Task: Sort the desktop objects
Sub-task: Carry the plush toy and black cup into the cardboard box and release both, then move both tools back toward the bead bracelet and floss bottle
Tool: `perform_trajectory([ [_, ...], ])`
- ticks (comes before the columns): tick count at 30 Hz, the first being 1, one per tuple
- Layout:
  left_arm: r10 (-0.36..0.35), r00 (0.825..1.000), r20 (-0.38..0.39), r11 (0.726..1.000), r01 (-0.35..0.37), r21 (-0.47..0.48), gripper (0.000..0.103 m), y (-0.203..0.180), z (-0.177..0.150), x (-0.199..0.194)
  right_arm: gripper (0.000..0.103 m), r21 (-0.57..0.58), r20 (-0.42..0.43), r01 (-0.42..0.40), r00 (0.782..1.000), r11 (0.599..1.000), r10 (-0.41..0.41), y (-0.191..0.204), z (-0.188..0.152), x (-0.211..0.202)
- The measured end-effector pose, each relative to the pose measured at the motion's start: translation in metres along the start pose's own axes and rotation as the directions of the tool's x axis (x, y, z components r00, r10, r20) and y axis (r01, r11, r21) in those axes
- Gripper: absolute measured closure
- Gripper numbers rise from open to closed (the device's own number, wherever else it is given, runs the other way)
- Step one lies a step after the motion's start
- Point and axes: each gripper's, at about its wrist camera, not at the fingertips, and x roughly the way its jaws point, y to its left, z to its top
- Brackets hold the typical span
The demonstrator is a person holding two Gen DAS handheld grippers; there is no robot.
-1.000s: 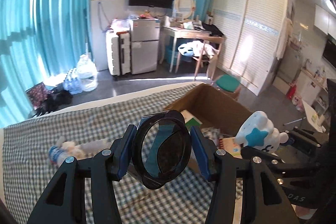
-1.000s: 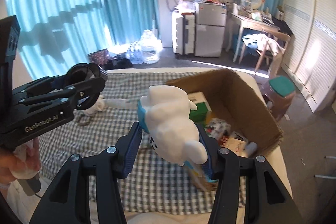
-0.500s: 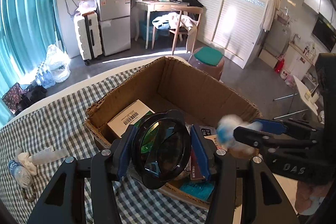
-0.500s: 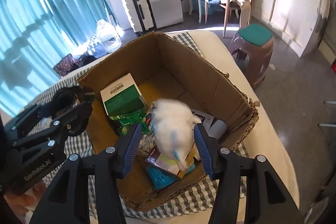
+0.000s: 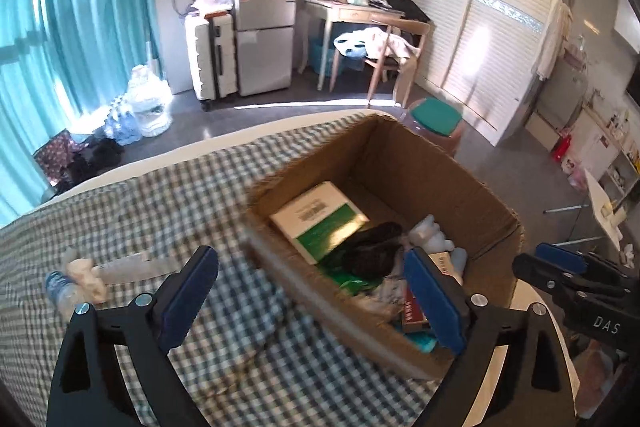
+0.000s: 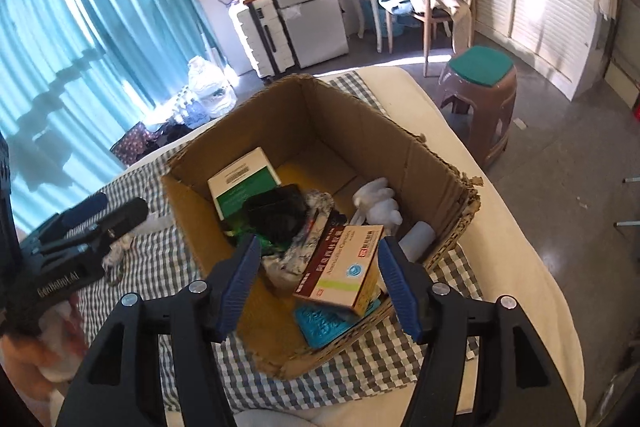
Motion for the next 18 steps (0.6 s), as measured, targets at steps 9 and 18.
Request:
perform_trajectory([
  [9,0.240,0.969,0.059,0.953,-0.224,-0.205,0.000,0.134,-0.047,-0.075,0.042,-0.144,0.077,-0.113,0.989,0.983,0.125,0.084,-0.027,-0.030],
  [18,0.461,0.886,-0.045,0.836,-0.451,-0.313,0.000,0.241,-0.143,-0.091,0.042,-0.271,0.030,-0.236,0.967,0.933,0.253,0.176,-0.076,-0.013],
])
